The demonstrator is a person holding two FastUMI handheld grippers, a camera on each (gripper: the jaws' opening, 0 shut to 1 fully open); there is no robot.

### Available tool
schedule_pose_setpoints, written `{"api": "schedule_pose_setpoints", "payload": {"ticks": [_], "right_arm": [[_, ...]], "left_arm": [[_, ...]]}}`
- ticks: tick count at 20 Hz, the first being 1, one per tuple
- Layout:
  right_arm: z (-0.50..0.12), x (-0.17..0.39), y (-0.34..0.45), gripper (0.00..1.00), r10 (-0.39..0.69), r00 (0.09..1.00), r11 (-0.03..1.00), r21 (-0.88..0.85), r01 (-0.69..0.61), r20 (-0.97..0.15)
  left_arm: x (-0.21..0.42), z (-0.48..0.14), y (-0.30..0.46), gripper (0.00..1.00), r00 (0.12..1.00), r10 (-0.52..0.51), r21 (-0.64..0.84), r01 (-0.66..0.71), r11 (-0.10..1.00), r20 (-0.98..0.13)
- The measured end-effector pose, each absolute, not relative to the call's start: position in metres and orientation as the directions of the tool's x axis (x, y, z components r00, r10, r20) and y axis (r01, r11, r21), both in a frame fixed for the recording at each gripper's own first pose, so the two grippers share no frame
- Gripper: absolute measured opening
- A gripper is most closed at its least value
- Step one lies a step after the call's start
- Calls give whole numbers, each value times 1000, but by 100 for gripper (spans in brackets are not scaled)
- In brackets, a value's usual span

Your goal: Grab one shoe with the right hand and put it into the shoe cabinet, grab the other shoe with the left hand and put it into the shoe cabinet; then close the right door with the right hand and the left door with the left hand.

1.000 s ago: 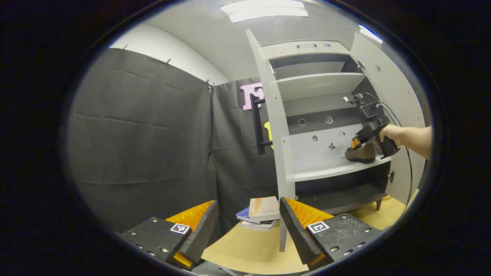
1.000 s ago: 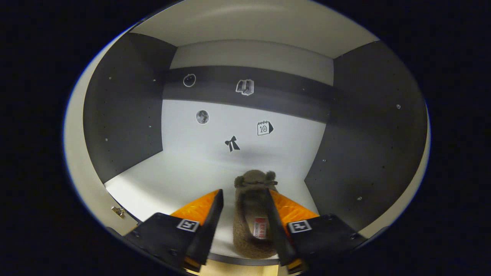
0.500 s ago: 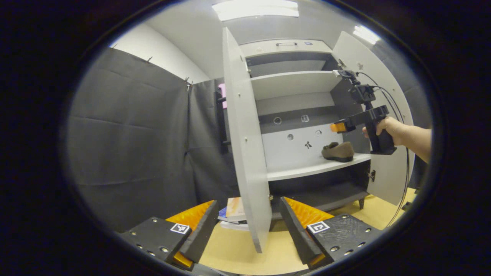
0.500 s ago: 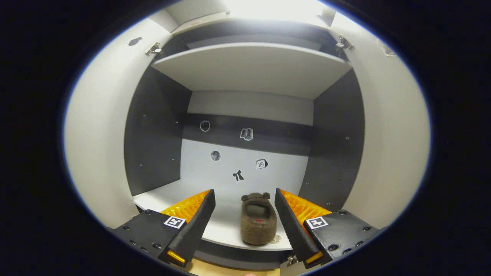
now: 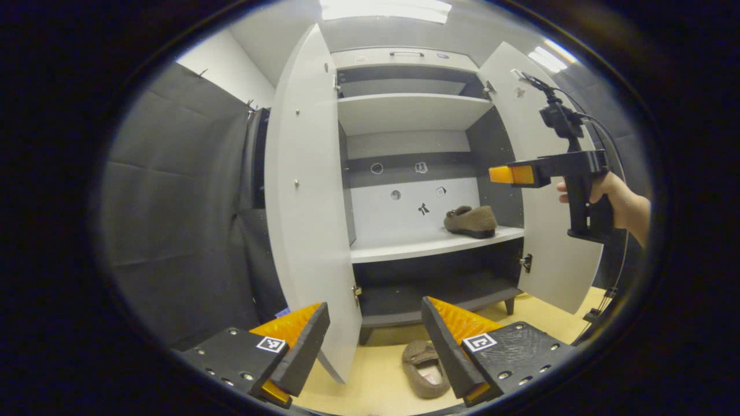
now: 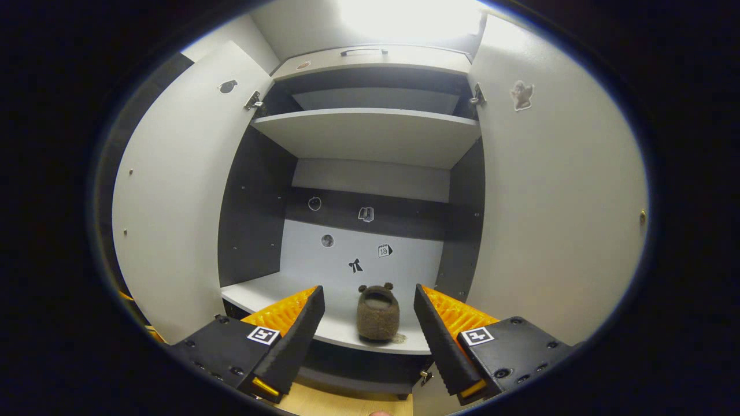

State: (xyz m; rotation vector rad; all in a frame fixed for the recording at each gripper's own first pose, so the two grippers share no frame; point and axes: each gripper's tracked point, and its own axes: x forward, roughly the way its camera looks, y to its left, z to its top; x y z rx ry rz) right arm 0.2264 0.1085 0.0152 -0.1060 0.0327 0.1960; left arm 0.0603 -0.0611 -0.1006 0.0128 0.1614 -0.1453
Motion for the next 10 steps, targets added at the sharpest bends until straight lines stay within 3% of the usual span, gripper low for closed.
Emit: {"api": "schedule_pose_setpoints", "payload": {"ticks": [8,9,10], "right_arm": [[-3,180,83,98,163,985,982,-85,-167,-49],[-4,176,81,98,156,987,984,-84,-160,-49],[-4,171,80,98,153,987,984,-83,-157,-50]], "left_arm": [[89,-190,-98,95,909,-244,-44,244,969,-338],[92,-202,-103,88,897,-255,-45,257,965,-362],[93,-214,-106,95,886,-264,-48,266,963,-381]]}}
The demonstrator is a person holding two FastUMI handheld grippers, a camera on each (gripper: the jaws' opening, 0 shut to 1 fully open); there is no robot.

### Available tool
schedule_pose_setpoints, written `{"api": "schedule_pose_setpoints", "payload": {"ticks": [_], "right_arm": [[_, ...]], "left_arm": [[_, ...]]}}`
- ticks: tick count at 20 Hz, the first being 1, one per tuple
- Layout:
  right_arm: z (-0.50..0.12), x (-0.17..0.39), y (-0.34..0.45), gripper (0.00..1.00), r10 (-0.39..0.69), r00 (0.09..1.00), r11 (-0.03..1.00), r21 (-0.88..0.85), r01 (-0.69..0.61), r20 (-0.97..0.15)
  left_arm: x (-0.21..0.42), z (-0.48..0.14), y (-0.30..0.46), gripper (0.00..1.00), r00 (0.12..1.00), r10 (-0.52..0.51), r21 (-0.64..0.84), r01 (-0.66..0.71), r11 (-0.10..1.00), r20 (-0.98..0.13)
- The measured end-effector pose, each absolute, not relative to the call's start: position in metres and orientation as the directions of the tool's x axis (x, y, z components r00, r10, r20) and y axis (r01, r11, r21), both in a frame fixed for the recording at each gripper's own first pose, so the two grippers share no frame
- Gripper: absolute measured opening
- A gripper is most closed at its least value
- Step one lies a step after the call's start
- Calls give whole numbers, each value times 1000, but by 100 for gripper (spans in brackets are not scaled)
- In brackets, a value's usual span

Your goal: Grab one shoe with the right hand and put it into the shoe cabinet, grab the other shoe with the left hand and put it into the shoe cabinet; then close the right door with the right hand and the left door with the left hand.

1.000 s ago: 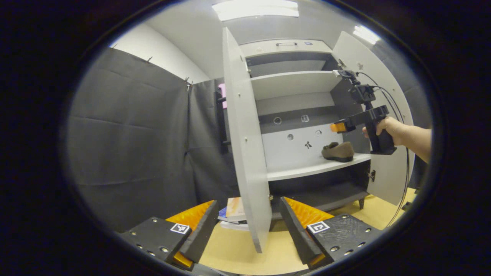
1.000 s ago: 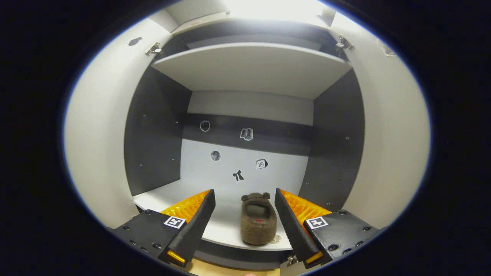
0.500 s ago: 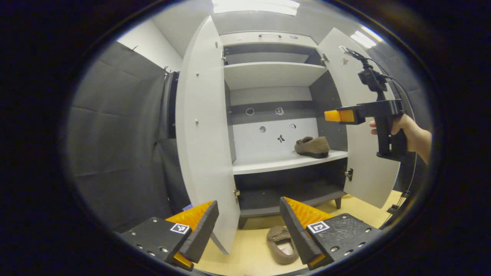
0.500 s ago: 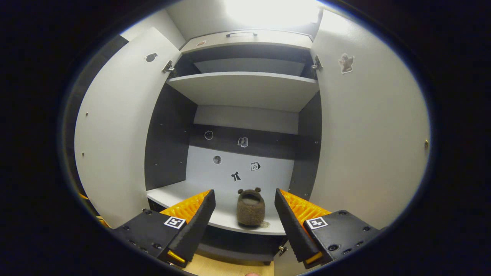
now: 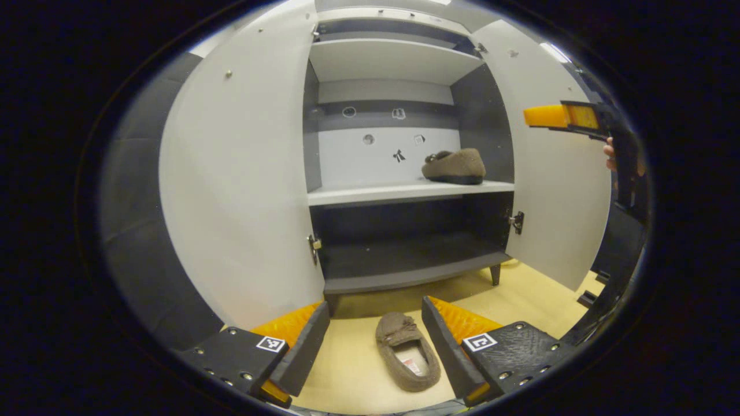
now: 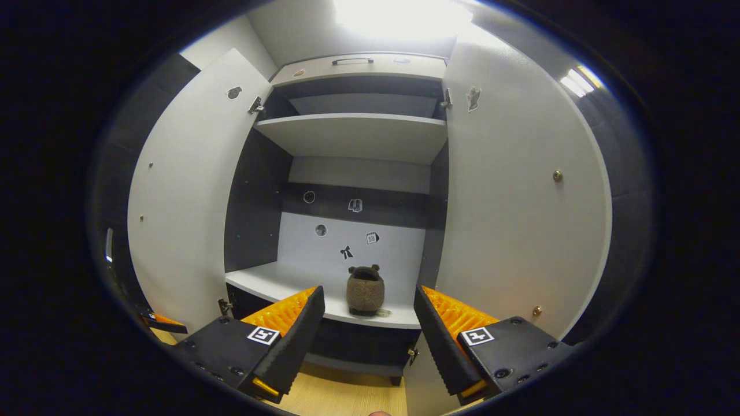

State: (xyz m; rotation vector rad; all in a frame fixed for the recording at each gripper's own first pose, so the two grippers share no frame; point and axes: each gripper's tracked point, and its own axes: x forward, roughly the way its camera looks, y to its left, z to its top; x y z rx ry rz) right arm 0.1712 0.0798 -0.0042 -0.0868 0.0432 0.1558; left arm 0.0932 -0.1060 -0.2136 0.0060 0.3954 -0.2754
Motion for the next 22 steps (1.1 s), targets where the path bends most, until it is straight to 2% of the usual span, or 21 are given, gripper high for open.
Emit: {"api": "schedule_pose_setpoints", "payload": {"ticks": [3,4,5,8,9,10,15,16,17,18,20,21,22], "right_arm": [[-6,162,77,98,147,988,985,-86,-151,-46],[-6,160,76,98,143,989,985,-90,-147,-43],[-7,157,75,98,137,990,985,-95,-141,-43],[-7,149,73,98,125,991,987,-91,-129,-45],[-5,147,71,98,120,992,988,-90,-124,-49],[-6,145,69,98,116,992,989,-89,-120,-55],[-18,138,67,98,97,990,991,-85,-105,-102],[-21,137,67,98,95,989,991,-87,-105,-110],[-23,136,67,98,94,989,990,-90,-105,-117],[-24,135,68,97,93,988,990,-93,-104,-122],[-27,134,69,98,94,987,989,-99,-107,-134],[-29,134,70,98,96,985,988,-103,-111,-141],[-30,133,71,98,98,985,988,-107,-114,-144]], "left_arm": [[98,-248,-115,95,853,-278,-63,279,958,-442],[97,-261,-117,89,839,-280,-70,280,957,-466],[98,-272,-119,95,823,-282,-78,281,956,-493],[96,-305,-121,95,779,-285,-92,283,955,-559],[97,-314,-121,100,765,-285,-94,284,954,-578],[95,-324,-122,95,749,-285,-97,286,953,-598],[89,-372,-125,95,666,-279,-112,283,953,-691],[87,-381,-126,95,648,-278,-117,280,953,-709],[86,-389,-127,100,631,-276,-121,278,953,-725],[84,-396,-127,95,615,-272,-123,274,954,-740],[85,-403,-127,94,600,-269,-129,267,955,-753],[87,-405,-129,98,593,-279,-143,267,953,-755],[86,-408,-131,85,585,-282,-151,263,953,-760]]}}
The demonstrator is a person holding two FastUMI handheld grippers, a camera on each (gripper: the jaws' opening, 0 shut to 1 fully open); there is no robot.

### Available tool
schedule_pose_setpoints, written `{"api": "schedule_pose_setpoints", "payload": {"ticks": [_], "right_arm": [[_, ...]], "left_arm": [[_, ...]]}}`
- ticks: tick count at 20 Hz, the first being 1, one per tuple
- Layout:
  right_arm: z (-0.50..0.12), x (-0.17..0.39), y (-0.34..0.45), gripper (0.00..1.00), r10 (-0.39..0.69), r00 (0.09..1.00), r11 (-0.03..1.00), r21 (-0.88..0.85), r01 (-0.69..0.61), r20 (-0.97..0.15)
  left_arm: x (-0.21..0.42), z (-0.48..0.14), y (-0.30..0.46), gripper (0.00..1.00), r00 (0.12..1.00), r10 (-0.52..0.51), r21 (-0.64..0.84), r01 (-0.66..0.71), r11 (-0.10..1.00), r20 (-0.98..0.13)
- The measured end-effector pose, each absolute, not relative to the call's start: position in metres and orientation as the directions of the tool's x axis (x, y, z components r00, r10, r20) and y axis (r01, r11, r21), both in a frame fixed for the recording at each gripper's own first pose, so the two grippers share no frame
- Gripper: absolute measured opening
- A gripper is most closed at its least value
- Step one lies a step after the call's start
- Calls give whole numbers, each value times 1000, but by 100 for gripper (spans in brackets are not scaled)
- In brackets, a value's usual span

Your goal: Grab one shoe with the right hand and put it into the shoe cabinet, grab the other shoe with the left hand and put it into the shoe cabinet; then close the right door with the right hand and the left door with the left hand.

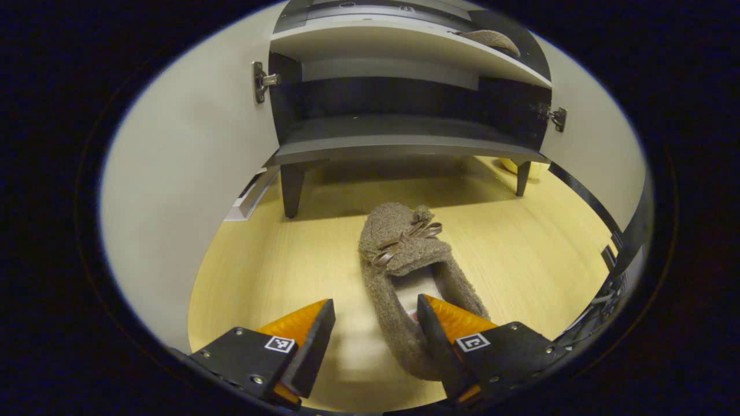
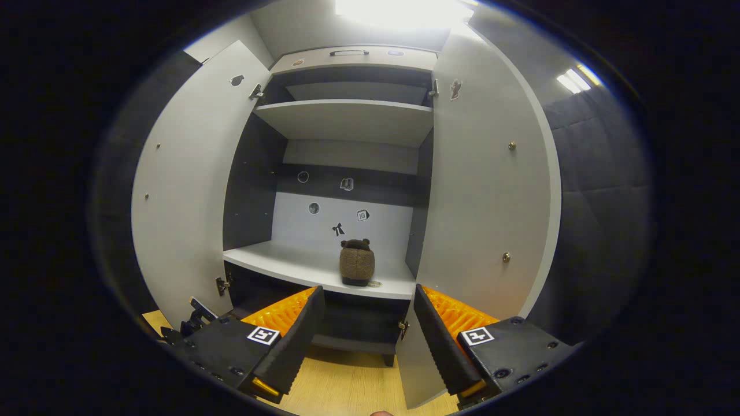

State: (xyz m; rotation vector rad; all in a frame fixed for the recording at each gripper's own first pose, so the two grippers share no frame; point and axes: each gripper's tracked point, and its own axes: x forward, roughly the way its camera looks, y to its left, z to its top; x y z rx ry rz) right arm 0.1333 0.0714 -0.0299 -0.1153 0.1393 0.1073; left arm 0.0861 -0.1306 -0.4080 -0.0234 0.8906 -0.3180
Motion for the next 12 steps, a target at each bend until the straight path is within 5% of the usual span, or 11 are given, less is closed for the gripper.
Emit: {"api": "schedule_pose_setpoints", "payload": {"ticks": [1,2,4,8,9,12], "right_arm": [[-31,133,72,98,101,984,987,-110,-118,-148],[-31,133,74,98,105,983,986,-113,-122,-150],[-34,132,77,98,122,980,983,-117,-141,-160],[-33,130,77,98,134,978,981,-120,-154,-160],[-32,130,76,98,135,979,981,-119,-154,-156],[-31,130,72,98,136,978,982,-113,-155,-156]], "left_arm": [[87,-411,-133,76,576,-291,-162,266,950,-764],[86,-411,-137,83,574,-307,-183,264,947,-759],[82,-417,-140,61,549,-302,-192,249,949,-779],[84,-420,-134,37,560,-239,-158,189,969,-793],[87,-417,-135,8,564,-234,-153,188,970,-792],[96,-413,-132,3,592,-221,-126,198,972,-775]]}}
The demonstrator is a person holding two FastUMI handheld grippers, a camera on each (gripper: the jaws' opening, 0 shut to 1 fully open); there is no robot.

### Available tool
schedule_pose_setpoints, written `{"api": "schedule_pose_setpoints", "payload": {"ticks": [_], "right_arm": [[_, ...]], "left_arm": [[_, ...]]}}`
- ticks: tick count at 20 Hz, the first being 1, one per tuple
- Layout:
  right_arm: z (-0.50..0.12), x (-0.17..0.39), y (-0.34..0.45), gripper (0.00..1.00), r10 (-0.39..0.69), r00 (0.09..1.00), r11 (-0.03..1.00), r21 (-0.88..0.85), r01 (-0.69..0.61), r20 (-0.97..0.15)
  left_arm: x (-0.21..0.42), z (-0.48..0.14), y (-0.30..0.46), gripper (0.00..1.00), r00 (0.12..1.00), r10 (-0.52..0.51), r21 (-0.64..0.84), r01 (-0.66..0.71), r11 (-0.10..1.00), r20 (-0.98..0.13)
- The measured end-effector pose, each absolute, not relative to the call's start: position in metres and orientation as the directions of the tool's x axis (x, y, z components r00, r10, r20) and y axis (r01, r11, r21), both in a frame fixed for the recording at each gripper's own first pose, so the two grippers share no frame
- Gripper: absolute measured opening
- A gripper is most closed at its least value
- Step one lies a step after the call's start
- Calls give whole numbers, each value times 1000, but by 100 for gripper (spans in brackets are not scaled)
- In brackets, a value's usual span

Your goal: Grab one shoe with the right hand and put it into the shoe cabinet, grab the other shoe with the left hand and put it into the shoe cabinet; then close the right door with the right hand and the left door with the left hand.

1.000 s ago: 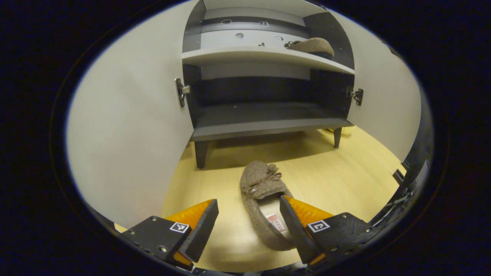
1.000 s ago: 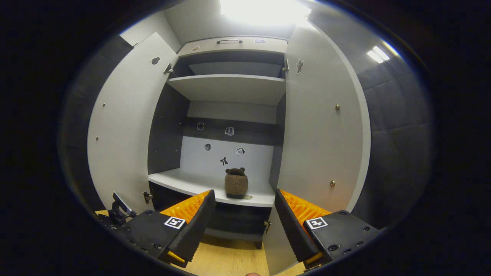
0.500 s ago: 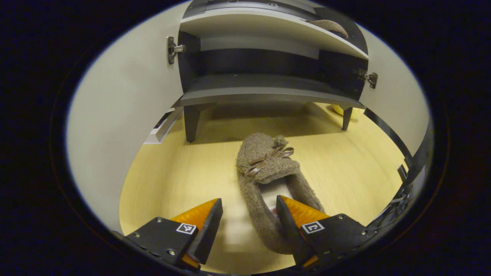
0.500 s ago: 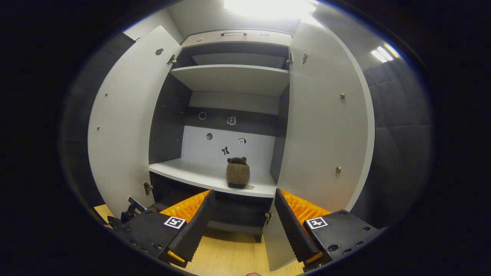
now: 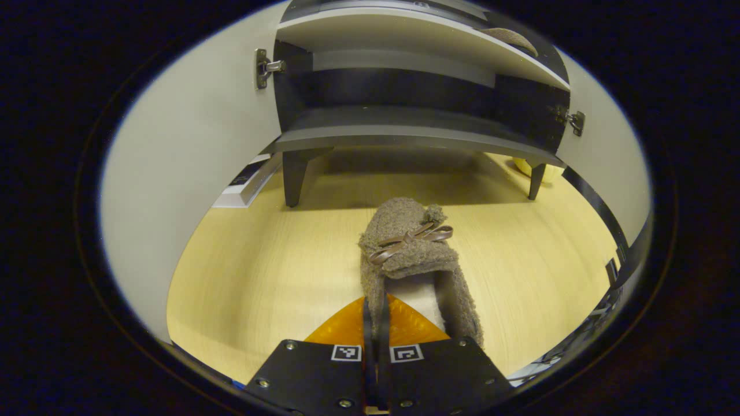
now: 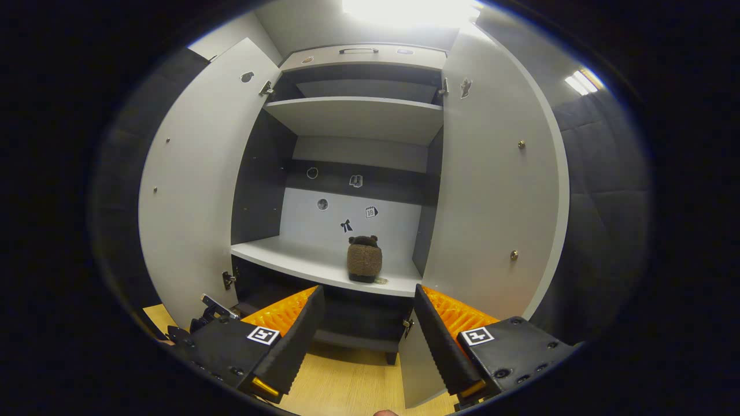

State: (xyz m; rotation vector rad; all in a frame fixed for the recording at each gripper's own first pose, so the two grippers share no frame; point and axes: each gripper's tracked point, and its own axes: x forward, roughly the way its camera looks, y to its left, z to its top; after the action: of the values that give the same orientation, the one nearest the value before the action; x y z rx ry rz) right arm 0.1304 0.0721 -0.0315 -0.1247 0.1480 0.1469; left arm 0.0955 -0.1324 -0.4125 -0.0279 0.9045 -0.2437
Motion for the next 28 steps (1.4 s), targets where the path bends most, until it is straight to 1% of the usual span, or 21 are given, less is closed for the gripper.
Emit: {"api": "schedule_pose_setpoints", "payload": {"ticks": [4,7,11,18,22,28], "right_arm": [[-30,130,68,98,143,978,982,-102,-159,-154],[-27,128,66,98,154,977,980,-102,-170,-146],[-23,125,63,98,169,977,977,-110,-184,-134],[-18,122,51,98,181,976,978,-86,-191,-118],[-16,121,46,98,188,976,977,-76,-197,-110],[-15,115,41,98,188,977,978,-70,-195,-99]], "left_arm": [[108,-397,-136,2,625,-241,-175,166,971,-743],[113,-378,-139,2,650,-243,-174,170,970,-720],[116,-329,-150,2,701,-274,-197,190,962,-658],[137,-238,-162,2,799,-290,-230,195,954,-526],[155,-187,-166,2,850,-287,-238,197,951,-441],[188,-123,-169,2,904,-278,-263,196,945,-324]]}}
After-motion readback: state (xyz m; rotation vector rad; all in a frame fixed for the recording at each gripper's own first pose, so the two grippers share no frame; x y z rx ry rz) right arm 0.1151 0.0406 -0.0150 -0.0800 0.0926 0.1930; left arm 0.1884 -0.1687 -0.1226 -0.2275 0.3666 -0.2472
